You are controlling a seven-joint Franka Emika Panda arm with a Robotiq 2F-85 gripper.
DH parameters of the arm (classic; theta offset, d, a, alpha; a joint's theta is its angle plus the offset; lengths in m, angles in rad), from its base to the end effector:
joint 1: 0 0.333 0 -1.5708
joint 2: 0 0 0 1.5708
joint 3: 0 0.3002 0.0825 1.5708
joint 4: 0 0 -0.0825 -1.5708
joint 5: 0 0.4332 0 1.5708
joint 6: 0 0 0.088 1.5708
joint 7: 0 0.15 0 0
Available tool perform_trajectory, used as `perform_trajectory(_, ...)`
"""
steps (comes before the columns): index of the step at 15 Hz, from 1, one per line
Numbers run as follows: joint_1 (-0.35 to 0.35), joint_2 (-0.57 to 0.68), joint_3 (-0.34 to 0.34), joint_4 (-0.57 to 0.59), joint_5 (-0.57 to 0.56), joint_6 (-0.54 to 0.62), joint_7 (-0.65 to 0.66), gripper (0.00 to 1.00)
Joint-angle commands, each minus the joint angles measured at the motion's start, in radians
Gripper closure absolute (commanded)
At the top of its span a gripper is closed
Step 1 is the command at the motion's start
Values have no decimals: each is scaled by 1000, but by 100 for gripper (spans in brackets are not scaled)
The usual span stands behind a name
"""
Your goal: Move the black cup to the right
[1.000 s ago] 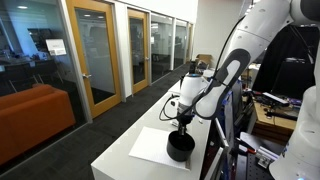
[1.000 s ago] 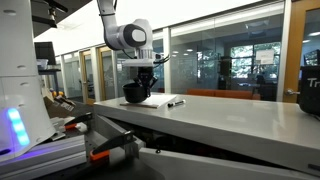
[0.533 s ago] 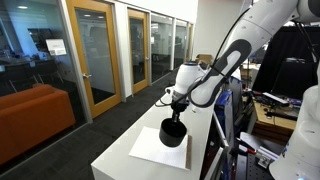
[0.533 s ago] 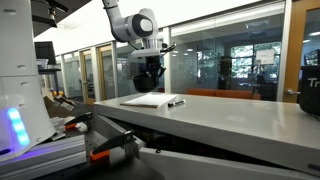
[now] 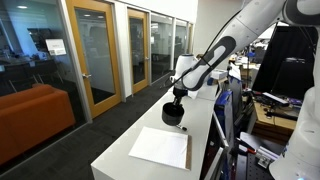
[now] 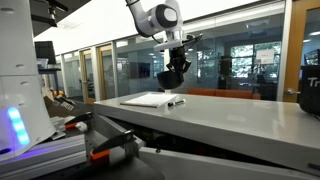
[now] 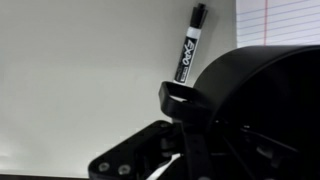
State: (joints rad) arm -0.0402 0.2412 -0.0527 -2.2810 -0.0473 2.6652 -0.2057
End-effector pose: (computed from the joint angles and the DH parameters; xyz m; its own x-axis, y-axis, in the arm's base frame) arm 0.5764 -0.0545 0.1642 0.9787 0.1582 0.1306 0.1503 -0.9863 0.0681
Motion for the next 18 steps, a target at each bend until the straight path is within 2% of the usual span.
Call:
perform_trajectory(1,-23,58,-21,118,-2,-110,64,99)
perform_trajectory(5,-52,112,-40,229,22,-255,104,99)
perform_trajectory(9,-75,135,-61,286,22,-321,146,99)
perform_trajectory(13,-96,113,-92,290,13,-349,179,99)
perform_trajectory(18,-130,67,-134,241,13,-350,189,99)
